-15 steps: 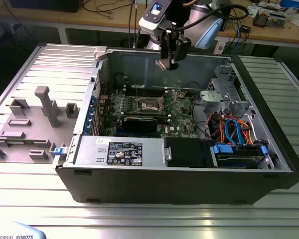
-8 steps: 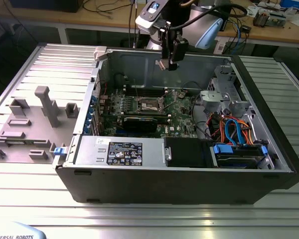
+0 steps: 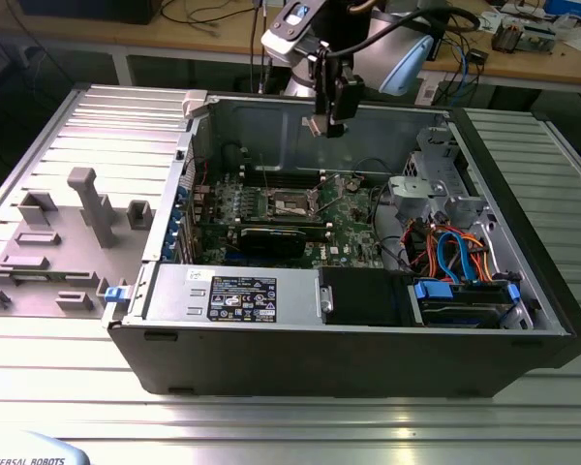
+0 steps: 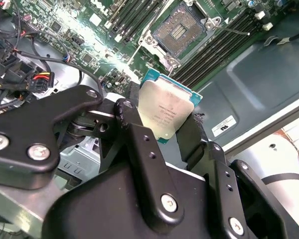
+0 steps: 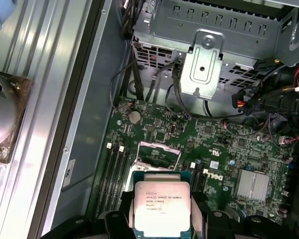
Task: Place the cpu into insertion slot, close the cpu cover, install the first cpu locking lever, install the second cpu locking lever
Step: 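Place the cpu into insertion slot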
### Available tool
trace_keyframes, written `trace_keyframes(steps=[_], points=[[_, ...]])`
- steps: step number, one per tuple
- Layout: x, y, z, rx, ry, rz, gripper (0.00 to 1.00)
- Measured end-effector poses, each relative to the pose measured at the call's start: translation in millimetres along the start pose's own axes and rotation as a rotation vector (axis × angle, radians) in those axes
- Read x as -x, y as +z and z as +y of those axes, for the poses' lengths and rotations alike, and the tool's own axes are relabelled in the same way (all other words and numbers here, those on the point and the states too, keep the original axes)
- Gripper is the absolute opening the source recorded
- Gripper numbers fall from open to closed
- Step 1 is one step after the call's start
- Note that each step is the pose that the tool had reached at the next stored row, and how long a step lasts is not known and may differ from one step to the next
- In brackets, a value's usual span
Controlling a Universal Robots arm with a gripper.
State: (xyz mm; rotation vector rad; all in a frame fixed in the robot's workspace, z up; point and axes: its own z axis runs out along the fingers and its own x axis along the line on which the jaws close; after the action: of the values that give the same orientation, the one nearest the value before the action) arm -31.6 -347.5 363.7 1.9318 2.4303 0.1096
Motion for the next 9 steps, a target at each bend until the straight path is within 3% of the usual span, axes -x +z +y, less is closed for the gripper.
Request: trace_keyframes(steps=[3, 5, 9], points=[[0.0, 0.1, 0.0, 0.0005, 0.031, -0.0024, 0.54], [0.0, 0.3, 0.0, 0.0014, 0.086, -0.0067, 0.54], [0.0, 0.4, 0.0, 0.0017, 0.104, -0.0080, 0.54]])
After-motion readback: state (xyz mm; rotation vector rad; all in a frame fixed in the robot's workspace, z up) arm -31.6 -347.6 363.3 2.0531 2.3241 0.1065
